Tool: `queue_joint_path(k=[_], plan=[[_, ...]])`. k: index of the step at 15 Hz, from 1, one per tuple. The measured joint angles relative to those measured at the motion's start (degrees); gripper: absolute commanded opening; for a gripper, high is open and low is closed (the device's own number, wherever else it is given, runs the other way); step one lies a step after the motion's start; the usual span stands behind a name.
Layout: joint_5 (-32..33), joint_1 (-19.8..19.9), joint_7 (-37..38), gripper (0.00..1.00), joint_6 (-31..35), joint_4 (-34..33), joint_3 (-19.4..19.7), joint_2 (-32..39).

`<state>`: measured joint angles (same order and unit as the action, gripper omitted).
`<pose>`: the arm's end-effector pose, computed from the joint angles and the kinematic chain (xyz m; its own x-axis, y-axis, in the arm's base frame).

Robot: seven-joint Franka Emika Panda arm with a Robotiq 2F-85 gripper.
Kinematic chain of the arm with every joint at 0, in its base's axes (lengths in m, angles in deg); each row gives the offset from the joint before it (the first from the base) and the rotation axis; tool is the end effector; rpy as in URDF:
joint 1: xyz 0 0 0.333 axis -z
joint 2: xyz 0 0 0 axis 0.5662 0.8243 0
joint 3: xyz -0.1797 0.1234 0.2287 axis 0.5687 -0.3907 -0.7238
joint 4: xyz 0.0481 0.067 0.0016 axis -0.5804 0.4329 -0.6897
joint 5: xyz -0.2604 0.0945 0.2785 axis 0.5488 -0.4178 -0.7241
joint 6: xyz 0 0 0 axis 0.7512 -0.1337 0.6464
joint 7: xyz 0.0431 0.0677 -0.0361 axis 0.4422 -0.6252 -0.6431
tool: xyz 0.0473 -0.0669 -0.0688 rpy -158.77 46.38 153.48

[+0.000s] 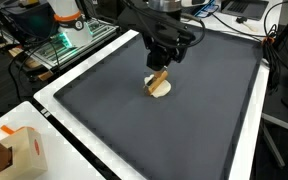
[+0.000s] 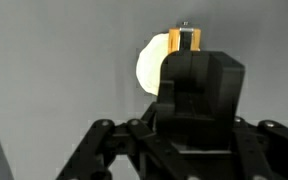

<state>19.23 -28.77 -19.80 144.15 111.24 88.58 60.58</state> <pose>0.6024 -0.0621 0.3197 -0.0003 1.0000 0.0093 1.0000 0.0003 -0.0017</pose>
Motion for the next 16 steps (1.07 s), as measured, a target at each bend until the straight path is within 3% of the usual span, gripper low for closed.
queue_joint_path(k=[7,14,15,16], plan=[[0.00,0.00,0.00,0.24,6.05,1.22,-0.02,0.59],[0.00,0.01,0.00,0.24,7.05,1.46,-0.06,0.56],[0.01,0.01,0.00,0.40,7.05,1.46,-0.06,0.56],[0.03,0.01,0.00,0.73,7.05,1.46,-0.07,0.56]])
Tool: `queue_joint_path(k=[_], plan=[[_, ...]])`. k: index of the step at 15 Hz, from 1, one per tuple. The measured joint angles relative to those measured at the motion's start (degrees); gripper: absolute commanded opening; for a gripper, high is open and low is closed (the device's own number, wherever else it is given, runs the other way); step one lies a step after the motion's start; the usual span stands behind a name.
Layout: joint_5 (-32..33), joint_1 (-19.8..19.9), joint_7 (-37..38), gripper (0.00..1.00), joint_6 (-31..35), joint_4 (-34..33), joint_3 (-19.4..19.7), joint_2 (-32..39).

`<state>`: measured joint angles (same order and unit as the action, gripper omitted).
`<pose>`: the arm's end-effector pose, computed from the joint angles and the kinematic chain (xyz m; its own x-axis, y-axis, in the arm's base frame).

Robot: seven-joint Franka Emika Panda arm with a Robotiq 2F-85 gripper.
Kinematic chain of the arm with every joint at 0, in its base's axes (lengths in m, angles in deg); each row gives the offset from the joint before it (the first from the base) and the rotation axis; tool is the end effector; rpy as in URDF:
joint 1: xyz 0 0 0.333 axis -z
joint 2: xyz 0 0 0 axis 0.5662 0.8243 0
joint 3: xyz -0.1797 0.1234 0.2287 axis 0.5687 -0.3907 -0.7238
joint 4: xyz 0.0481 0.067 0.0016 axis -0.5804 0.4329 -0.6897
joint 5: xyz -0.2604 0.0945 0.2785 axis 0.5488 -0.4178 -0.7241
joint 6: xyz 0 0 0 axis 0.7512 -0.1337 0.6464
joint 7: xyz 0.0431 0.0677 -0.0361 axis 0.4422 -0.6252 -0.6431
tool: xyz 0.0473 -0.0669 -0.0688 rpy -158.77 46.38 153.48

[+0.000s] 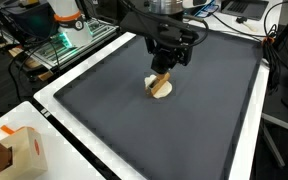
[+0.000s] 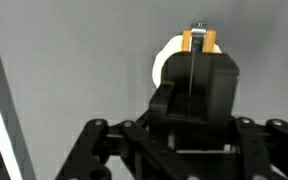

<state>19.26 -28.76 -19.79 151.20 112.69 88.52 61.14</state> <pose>0.6075 -0.0623 0.3140 -0.0005 1.0000 -0.0009 0.9963 0.0006 0.0855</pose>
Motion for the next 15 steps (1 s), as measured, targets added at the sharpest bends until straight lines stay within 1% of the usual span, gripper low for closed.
queue_joint_path(k=[1,2,3,4,5,15], plan=[[0.01,0.00,0.00,0.61,0.00,0.00,0.00,-0.03],[0.01,0.00,0.00,0.27,0.00,0.01,0.00,-0.04],[0.01,0.00,-0.02,0.31,0.37,0.01,0.00,0.04],[0.01,0.00,-0.07,0.31,1.23,0.01,-0.01,0.23],[0.01,0.00,-0.07,0.25,1.92,0.01,-0.01,0.38],[0.01,0.04,-0.22,0.25,1.79,0.00,-0.05,0.36]])
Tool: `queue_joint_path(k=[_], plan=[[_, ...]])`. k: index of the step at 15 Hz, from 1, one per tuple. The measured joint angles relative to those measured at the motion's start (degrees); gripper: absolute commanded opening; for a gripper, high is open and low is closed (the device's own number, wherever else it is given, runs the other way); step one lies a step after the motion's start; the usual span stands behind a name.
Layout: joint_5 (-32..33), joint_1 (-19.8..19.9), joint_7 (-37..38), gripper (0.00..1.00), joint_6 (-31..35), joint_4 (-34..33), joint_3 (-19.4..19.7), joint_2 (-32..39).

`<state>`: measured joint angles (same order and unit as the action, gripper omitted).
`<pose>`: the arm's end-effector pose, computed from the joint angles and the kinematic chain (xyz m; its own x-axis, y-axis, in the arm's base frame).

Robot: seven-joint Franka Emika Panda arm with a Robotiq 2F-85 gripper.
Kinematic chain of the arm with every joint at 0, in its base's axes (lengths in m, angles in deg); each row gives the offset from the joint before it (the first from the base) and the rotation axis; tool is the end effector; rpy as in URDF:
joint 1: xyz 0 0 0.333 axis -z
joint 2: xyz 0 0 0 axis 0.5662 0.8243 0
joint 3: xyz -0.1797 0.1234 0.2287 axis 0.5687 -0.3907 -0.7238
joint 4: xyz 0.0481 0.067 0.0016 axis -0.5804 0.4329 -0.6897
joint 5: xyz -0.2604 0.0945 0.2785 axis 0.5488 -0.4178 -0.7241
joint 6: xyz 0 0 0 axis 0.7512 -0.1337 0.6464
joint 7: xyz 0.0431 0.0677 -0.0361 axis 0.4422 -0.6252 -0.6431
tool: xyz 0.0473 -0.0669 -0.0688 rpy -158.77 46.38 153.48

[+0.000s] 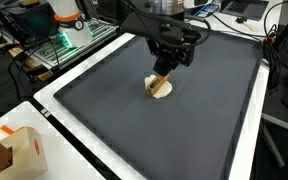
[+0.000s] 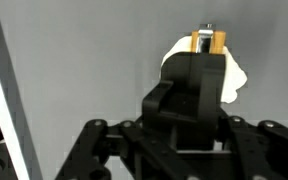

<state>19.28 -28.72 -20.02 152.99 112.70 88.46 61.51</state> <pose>0.6104 -0.0625 0.3131 -0.0047 1.0000 -0.0041 0.9939 0.0051 0.1099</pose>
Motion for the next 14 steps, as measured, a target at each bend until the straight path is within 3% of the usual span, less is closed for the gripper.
queue_joint_path(k=[8,14], plan=[[0.00,0.01,0.39,0.25,-2.19,0.20,0.00,-0.44],[-0.05,0.15,0.87,0.25,5.31,3.39,0.00,-1.91]])
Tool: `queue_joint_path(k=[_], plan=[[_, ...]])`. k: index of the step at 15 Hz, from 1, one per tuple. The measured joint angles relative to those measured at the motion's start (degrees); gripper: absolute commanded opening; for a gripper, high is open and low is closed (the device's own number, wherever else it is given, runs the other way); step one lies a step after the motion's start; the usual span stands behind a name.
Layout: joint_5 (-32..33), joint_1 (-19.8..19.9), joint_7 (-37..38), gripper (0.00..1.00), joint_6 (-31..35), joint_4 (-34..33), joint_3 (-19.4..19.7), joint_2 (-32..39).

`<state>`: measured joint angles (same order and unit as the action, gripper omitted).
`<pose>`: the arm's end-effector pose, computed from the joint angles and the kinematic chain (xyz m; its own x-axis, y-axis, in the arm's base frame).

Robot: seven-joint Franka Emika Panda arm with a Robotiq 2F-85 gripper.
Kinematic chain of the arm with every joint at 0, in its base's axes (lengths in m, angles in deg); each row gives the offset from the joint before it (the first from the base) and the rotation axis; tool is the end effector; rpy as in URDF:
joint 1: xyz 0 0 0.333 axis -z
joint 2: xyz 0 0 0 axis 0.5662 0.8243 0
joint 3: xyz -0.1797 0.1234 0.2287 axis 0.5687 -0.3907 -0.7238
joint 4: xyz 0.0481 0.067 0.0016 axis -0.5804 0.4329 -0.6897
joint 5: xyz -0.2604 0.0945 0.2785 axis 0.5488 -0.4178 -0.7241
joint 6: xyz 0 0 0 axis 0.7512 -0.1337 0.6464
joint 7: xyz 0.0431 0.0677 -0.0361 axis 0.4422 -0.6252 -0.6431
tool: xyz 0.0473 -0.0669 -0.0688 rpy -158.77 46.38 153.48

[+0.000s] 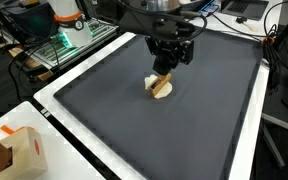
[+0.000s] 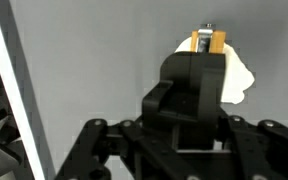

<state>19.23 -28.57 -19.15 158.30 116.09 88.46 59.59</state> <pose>0.6020 -0.0634 0.3170 0.0148 0.9999 -0.0087 0.9843 -0.0131 0.1759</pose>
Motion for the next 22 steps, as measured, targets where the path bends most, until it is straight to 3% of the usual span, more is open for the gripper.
queue_joint_path(k=[8,16,22], plan=[[0.00,0.07,0.04,0.25,7.51,3.45,0.00,-1.70],[-0.79,0.50,0.20,0.25,7.76,3.59,-0.08,-1.95],[-5.19,1.09,1.27,0.25,7.47,3.59,-0.37,-4.07]])
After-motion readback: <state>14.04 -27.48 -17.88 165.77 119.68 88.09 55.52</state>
